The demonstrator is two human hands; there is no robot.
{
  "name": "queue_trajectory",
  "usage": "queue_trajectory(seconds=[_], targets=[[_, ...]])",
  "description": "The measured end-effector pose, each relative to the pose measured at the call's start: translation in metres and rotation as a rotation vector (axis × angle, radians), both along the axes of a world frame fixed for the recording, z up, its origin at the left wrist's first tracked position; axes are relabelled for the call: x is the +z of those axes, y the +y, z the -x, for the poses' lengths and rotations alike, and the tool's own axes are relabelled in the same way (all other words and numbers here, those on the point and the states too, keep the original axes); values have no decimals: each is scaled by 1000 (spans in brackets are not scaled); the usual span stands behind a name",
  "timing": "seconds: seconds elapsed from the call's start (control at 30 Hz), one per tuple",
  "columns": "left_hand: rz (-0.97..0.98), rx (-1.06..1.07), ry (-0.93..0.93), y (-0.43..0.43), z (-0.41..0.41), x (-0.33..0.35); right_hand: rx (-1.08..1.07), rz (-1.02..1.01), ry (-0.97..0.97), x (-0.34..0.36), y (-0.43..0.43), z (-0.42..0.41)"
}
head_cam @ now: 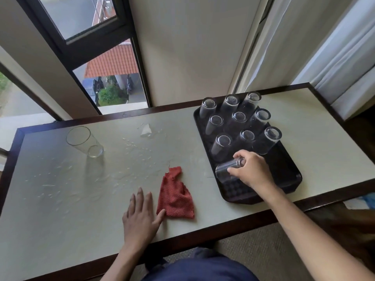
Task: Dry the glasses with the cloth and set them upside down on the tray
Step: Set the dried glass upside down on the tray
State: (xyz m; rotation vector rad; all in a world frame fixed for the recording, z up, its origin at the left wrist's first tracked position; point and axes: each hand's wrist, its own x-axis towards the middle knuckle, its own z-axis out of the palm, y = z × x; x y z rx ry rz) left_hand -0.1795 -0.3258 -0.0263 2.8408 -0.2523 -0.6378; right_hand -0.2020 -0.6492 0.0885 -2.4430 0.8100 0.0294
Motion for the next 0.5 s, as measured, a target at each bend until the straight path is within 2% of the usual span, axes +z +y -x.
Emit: queue_trajectory(seconds=[0.2,0.5], targets=[[8,18,19,-1,-2,-5,103,144,170,-7,1,-15],[-17,8,16,3,-2,-9,109,183,207,-24,11,-14]])
